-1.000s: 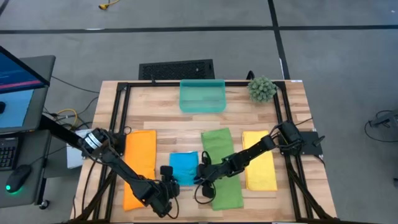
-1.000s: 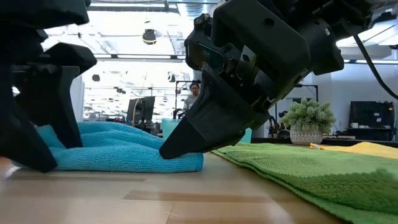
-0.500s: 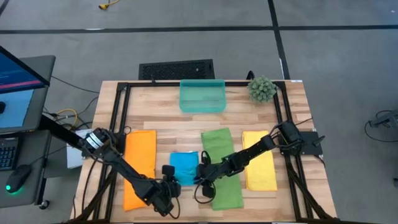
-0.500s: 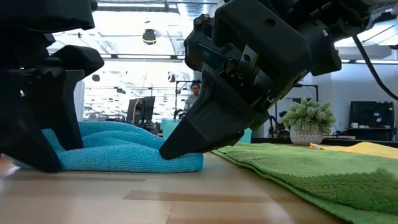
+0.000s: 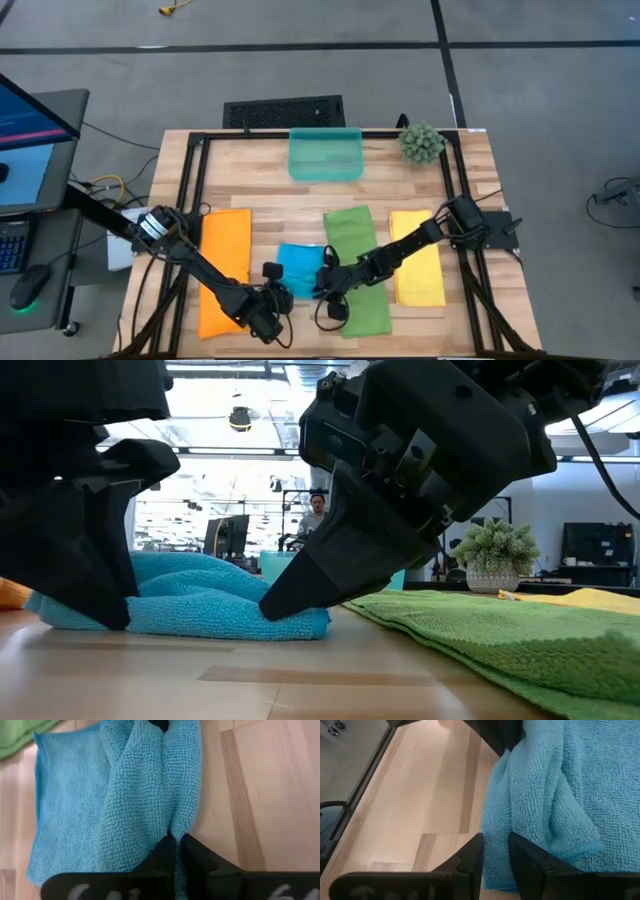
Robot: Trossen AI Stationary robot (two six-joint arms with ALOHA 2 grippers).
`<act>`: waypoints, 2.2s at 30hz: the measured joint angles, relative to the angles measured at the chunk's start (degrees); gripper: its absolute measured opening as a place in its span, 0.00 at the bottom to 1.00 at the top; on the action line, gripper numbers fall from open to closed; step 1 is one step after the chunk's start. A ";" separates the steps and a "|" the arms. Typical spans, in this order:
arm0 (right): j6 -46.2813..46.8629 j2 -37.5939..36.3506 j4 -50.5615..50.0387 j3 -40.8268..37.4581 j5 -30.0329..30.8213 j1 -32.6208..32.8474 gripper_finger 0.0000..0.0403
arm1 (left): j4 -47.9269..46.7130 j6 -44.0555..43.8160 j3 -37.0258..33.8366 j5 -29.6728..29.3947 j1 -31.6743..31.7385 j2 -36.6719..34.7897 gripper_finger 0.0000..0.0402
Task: Roll microfiber towels into tight, uniform cylinder then place into a basket
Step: Roll the blue towel
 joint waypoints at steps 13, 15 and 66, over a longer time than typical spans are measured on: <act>-8.20 -0.06 3.88 -0.11 -0.90 4.05 0.44 | -6.19 -1.22 11.09 17.24 0.70 0.37 0.00; -9.58 -0.23 4.32 -0.11 -0.82 4.73 0.50 | -6.23 -1.33 11.18 18.73 1.09 0.37 0.00; -31.54 1.11 -1.05 4.38 2.72 5.74 0.56 | -3.19 -4.76 11.42 25.99 3.24 -0.02 0.00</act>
